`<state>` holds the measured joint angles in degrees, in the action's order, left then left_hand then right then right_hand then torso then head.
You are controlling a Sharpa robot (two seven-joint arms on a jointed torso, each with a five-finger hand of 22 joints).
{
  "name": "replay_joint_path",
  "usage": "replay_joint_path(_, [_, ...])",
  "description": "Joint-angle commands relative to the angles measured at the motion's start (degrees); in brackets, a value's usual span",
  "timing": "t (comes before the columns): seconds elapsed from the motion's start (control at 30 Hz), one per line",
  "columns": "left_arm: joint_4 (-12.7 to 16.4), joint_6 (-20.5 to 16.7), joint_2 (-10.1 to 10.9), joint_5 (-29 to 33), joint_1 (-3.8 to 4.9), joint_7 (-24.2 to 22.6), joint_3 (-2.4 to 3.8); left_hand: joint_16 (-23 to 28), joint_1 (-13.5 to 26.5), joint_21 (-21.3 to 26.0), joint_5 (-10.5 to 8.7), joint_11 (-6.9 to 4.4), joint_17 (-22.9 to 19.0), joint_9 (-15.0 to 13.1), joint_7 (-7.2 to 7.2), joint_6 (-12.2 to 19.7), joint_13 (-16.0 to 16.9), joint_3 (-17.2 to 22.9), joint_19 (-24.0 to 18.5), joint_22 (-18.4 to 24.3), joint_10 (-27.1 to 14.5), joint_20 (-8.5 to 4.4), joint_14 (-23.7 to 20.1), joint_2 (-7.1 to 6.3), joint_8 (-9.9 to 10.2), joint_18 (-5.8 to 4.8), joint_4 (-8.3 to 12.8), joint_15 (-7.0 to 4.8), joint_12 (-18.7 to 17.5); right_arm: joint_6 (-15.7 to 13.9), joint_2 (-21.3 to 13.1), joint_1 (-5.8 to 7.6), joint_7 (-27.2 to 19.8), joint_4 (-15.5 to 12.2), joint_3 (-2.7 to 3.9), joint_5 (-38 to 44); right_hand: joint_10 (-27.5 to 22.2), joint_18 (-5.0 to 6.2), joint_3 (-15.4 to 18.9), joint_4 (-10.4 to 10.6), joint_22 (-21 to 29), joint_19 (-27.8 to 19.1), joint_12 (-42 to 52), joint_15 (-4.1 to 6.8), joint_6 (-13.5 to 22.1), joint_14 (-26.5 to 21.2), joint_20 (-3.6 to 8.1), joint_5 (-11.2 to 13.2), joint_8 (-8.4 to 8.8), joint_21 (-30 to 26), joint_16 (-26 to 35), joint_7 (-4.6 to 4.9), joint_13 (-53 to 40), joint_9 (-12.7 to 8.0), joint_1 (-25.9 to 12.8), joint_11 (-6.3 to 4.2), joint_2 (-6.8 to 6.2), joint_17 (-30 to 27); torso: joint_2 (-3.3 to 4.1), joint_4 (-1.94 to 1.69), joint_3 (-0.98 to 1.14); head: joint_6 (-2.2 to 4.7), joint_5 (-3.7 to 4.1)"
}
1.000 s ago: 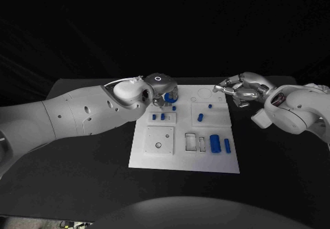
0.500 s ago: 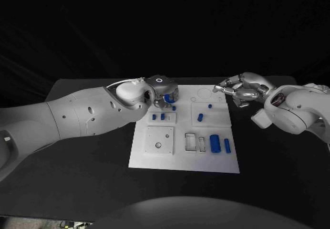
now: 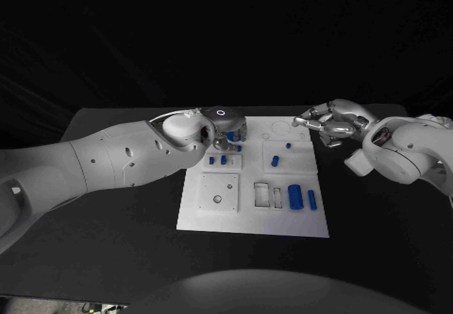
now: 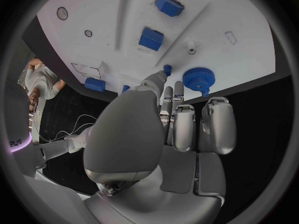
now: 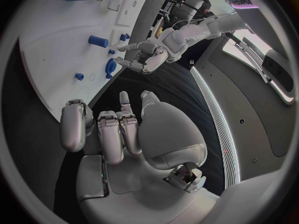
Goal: Assemble the parts on the task board
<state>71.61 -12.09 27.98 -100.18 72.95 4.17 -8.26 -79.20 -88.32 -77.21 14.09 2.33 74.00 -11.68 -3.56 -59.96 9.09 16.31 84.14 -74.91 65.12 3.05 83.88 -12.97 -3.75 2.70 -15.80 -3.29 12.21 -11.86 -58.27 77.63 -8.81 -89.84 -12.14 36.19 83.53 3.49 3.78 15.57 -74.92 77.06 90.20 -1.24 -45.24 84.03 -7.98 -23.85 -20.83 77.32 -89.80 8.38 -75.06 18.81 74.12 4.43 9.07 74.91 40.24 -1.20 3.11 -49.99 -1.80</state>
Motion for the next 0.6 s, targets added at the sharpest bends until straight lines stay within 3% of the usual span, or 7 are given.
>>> replay_joint_path(0.03, [-0.3,1.0,-0.3,0.5,-0.16,-0.7,0.03,0.4,0.2,0.2,0.27,-0.11,-0.1,0.1,0.22,0.2,-0.1,0.3,1.1,-10.8,0.6,-0.08,2.9,0.22,0.1,0.21,0.0,0.02,0.3,0.6,0.0,-0.05,-0.6,0.0,0.00,0.2,6.5,0.30,0.1,0.2,-10.1,0.2,-0.2,-0.36,-0.3,6.0,-0.04,-0.3,0.38,0.1,-0.2,-0.07,-14.9,0.1,0.5,0.11,-0.04,15.1,0.04,0.00,-0.01,-0.01,0.08])
replay_joint_path(0.6, [-1.1,2.0,-1.0,0.7,-0.36,-0.6,0.03,1.2,0.0,0.6,0.81,-0.18,-1.4,0.1,0.10,-0.8,-0.1,0.8,1.0,-10.7,0.9,-0.06,2.6,0.70,-0.5,0.29,0.3,0.01,0.4,0.6,0.0,-0.05,-0.4,0.1,0.00,0.2,6.5,0.35,0.1,0.2,-10.0,0.0,-0.2,-0.36,-0.3,6.0,-0.04,-0.3,0.38,-0.1,-0.2,-0.07,-14.9,0.1,0.5,0.11,-0.03,15.1,0.04,0.06,-0.01,-0.01,0.01])
